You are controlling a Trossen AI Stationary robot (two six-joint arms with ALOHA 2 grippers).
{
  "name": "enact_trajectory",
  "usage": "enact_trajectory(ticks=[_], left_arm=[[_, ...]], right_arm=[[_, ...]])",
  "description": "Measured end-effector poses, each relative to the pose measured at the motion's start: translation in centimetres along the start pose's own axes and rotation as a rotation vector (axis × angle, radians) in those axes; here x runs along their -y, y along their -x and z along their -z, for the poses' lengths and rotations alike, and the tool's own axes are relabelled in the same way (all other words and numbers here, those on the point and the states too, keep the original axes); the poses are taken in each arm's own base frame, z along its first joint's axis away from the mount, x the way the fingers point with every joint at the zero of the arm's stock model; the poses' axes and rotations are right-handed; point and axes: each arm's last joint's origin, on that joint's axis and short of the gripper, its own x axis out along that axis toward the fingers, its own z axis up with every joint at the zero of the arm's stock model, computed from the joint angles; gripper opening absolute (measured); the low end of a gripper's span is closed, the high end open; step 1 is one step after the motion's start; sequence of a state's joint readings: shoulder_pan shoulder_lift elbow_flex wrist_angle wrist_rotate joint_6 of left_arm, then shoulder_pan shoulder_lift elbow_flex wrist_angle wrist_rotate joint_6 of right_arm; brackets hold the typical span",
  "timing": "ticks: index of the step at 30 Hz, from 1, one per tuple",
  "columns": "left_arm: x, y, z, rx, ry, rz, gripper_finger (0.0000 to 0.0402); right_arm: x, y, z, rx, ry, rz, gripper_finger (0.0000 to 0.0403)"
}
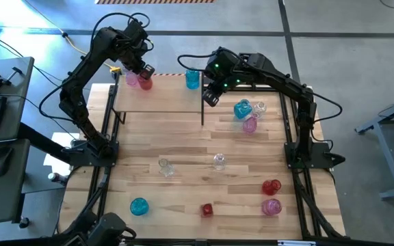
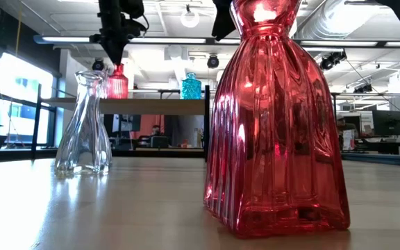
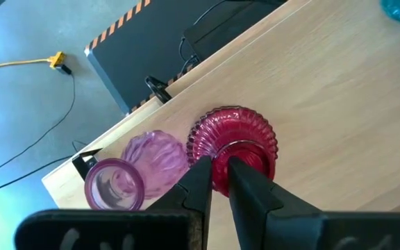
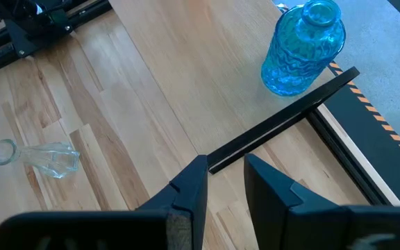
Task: Sort vases onto shelf
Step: Put the top left red vase on the shelf
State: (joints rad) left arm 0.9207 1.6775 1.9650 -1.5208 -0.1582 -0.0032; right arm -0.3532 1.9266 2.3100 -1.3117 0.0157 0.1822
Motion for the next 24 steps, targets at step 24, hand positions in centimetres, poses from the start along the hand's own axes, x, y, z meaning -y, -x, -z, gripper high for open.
enact_trajectory(ticks=[24], left_arm=[[0.3, -1.0, -1.1, 0.036, 0.008, 0.044, 0.0033]], right_arm=[[0.0, 0.0, 0.0, 0.000, 0.000, 0.000, 0.0076]])
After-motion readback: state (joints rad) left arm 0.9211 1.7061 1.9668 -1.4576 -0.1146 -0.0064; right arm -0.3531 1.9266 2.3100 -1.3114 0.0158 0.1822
